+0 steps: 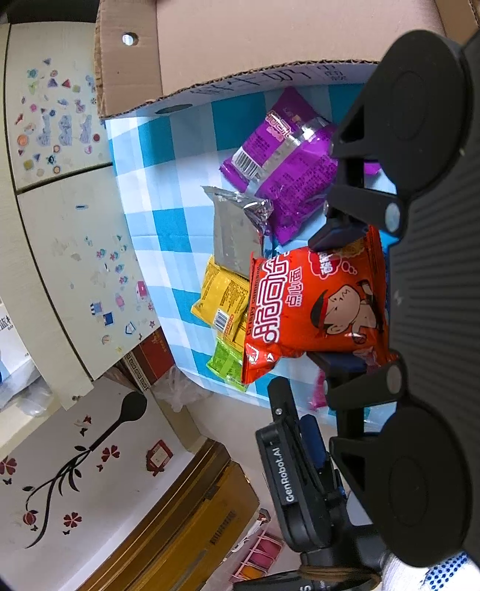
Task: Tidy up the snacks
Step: 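Grasp the pink packet with the left gripper while the right gripper holds the red packet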
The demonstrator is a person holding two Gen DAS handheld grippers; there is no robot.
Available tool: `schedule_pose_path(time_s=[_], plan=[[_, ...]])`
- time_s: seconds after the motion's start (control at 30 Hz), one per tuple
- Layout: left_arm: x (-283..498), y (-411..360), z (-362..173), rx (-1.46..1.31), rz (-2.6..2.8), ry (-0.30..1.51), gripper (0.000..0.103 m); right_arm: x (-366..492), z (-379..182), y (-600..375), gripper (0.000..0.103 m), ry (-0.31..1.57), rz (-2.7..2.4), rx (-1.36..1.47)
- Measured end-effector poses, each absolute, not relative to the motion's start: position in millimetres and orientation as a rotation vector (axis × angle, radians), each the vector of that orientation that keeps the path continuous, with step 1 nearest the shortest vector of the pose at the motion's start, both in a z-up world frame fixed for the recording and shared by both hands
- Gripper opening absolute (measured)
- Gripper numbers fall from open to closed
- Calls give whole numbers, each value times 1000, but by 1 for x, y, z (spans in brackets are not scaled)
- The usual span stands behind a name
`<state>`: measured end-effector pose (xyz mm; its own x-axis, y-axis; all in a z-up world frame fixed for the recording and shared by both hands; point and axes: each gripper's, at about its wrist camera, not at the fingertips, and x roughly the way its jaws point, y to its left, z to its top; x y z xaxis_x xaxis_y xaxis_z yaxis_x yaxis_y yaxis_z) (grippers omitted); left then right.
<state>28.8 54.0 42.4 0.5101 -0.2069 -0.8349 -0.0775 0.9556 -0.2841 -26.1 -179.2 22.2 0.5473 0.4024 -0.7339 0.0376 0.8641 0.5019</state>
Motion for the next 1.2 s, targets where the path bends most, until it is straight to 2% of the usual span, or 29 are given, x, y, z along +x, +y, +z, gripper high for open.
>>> schedule_pose_path(time_s=[0.33, 0.4, 0.57, 0.83, 1.1, 1.2], plan=[[33, 63, 12, -309, -80, 1166, 80, -26, 20, -183, 57, 990, 215, 517], [30, 68, 15, -240, -116, 1189, 82, -28, 20, -184, 57, 1000, 220, 521], [12, 84, 14, -125, -149, 1185, 97, -30, 21, -184, 57, 1014, 224, 508], [5, 97, -10, -321, -62, 1295, 97, -31, 23, -177, 57, 1010, 234, 504], [12, 70, -23, -233, 19, 1286, 99, -30, 20, -180, 57, 1016, 216, 503], [9, 60, -24, -140, 48, 1276, 97, -29, 20, -177, 57, 1019, 225, 499]])
